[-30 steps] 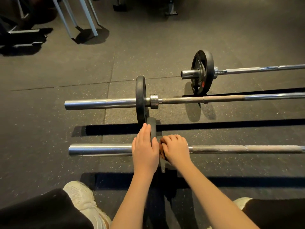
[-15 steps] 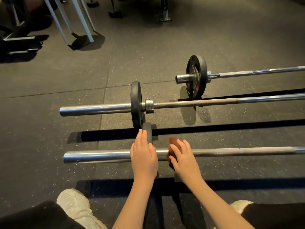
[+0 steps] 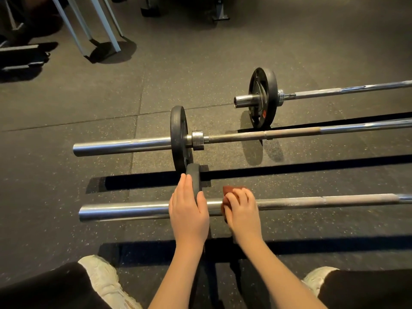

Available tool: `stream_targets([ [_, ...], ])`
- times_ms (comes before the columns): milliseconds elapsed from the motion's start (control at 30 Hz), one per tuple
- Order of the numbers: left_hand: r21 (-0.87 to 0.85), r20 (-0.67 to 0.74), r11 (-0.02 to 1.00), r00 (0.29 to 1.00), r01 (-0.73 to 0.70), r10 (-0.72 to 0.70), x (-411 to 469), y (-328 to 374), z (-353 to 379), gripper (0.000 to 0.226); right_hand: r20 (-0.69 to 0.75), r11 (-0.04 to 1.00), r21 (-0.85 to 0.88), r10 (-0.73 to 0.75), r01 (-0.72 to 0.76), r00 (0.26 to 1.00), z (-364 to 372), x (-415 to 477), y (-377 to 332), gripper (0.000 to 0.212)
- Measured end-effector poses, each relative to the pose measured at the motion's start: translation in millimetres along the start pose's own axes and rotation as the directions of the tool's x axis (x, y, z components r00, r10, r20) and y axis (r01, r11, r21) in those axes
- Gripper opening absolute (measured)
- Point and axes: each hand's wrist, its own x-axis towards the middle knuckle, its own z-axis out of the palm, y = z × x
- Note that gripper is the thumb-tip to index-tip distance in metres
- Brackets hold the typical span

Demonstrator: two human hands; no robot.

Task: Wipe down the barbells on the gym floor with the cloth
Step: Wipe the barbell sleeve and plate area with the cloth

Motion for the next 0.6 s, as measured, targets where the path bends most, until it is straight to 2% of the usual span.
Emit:
stream_targets([
  [67, 0.002, 0.011, 1.000, 1.000, -0.001, 0.001, 2.3, -0.9, -0.3, 0.057, 0.149, 0.993, -0.015, 0.122, -0.121, 0.981, -7.0, 41.5, -2.8, 0.019],
  [133, 0.007, 0.020, 1.000, 1.000, 0.001, -0.001, 1.7, -1.1, -0.5, 0.056, 0.272, 0.977, 0.024, 0.198, -0.212, 0.942, -9.1, 64.6, -0.6, 0.026],
  [167, 0.006, 0.021, 1.000, 1.000, 0.003, -0.003, 0.5, -0.6, -0.5, 0.056, 0.290, 0.974, 0.049, 0.199, -0.222, 0.936, -9.0, 62.1, 0.5, 0.030],
  [300, 0.013, 0.012, 1.000, 1.000, -0.001, 0.001, -0.8, 1.3, -0.6, 0.050, 0.103, 0.963, 0.239, 0.102, -0.124, 0.989, -11.0, -9.6, 0.4, 0.029],
  [367, 0.030, 0.007, 1.000, 1.000, 0.001, -0.002, 2.3, 0.9, 0.8, 0.049, 0.069, 0.969, 0.231, 0.069, -0.084, 0.995, -8.0, -12.1, 11.1, 0.031],
  [433, 0.056, 0.009, 0.998, 1.000, -0.009, 0.009, 4.4, 0.8, 0.6, 0.049, 0.131, 0.959, 0.229, 0.139, -0.166, 0.982, -12.2, 16.3, 16.0, 0.022],
  [533, 0.087, 0.025, 0.996, 0.999, -0.022, 0.020, 3.0, -0.4, -0.2, 0.048, 0.267, 0.909, 0.257, 0.260, -0.329, 0.928, -28.0, 52.2, 20.3, 0.024],
  [600, 0.130, 0.024, 0.991, 1.000, -0.023, 0.020, 1.3, 0.3, -0.9, 0.048, 0.154, 0.874, 0.309, 0.342, -0.374, 0.927, -39.9, 49.6, 30.0, 0.023],
])
